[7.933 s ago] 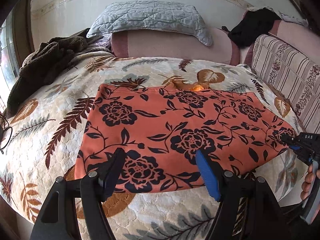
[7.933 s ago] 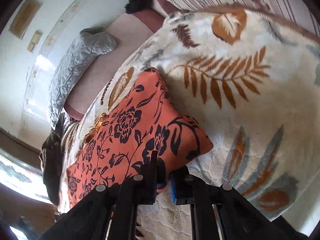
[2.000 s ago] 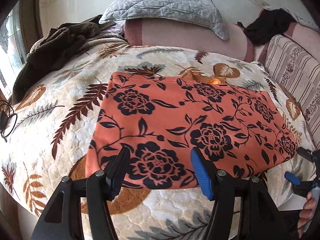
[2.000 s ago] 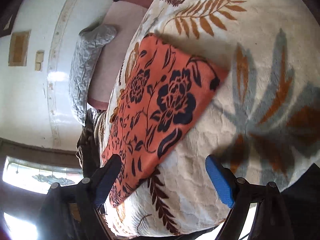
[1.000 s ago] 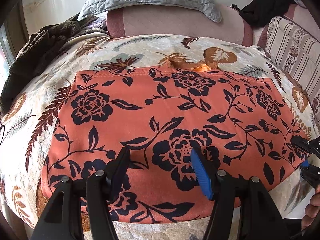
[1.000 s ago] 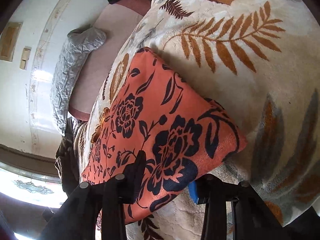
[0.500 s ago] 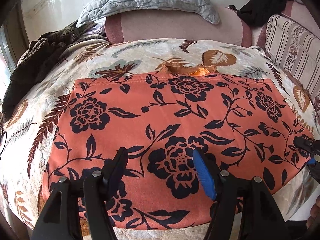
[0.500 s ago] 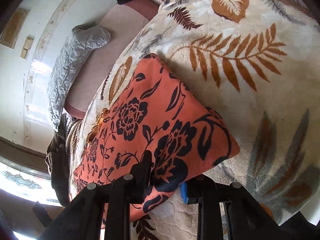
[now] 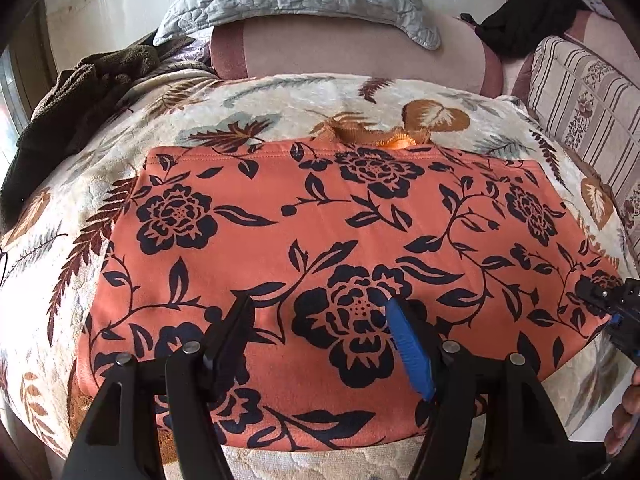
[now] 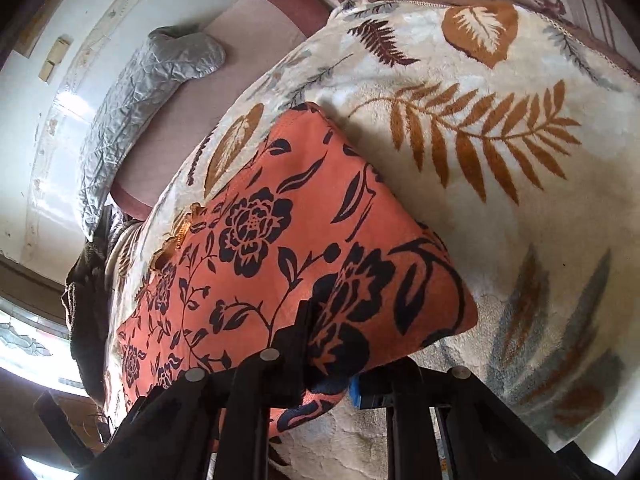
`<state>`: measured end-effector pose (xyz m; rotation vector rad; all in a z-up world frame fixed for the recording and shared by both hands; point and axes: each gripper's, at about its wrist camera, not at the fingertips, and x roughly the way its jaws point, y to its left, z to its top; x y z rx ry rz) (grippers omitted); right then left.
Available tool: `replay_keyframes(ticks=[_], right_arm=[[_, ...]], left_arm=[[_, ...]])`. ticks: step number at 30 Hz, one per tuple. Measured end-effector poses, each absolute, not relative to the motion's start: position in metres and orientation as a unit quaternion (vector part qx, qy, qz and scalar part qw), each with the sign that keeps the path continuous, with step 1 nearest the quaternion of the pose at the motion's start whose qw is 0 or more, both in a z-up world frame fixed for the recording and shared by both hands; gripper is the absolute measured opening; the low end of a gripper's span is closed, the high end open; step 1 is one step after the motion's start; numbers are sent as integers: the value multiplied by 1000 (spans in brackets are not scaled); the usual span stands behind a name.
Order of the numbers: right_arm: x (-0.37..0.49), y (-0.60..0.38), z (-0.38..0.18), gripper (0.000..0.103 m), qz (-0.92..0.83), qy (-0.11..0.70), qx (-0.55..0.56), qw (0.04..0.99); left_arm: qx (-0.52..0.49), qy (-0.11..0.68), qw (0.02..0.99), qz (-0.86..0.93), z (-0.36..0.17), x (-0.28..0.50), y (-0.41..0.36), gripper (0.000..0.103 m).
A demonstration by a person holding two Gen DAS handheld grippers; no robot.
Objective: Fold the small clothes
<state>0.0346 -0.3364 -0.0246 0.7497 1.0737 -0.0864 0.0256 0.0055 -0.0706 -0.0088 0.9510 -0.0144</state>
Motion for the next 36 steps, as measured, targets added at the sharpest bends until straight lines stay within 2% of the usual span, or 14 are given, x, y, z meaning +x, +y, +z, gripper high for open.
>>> replay_keyframes(ticks=[2, 4, 8, 11, 12, 13, 15, 19, 22, 25, 34, 36], right_arm=[[33, -344, -36, 23, -43, 505, 388, 770], [28, -351, -43, 33, -40, 497, 425, 755], [29, -355, -45, 35, -33, 494, 449, 744], [30, -355, -45, 35, -36, 492, 452, 744], [32, -353, -43, 31, -37, 496, 437, 750], [34, -350, -40, 23, -40, 499, 415, 759], [37, -343, -31, 20, -43, 501, 381, 776], [39, -337, -25, 19, -46, 500, 357, 788], [37, -342, -37, 24, -45, 504, 393, 768], [34, -350, -44, 25, -41, 502, 419, 755], [44, -335, -30, 20, -46, 510, 357, 781], [42, -333, -24, 20, -45, 503, 353, 787]], left_arm=[[5, 471, 882, -10, -81, 29, 3, 69], [16, 479, 878, -5, -92, 32, 0, 71], [16, 479, 878, -3, -89, 33, 0, 71], [18, 479, 878, -5, -88, 33, 0, 71], [17, 479, 878, -5, -88, 33, 0, 71], [17, 480, 877, -4, -88, 33, 0, 71], [15, 482, 876, -3, -85, 32, 0, 71], [-3, 464, 886, -3, -70, 22, 5, 71], [-1, 488, 873, -5, -85, 28, 3, 71], [19, 481, 877, -2, -90, 27, -1, 72], [7, 482, 876, -3, -83, 28, 1, 73], [4, 460, 888, -2, -72, 22, 2, 73]])
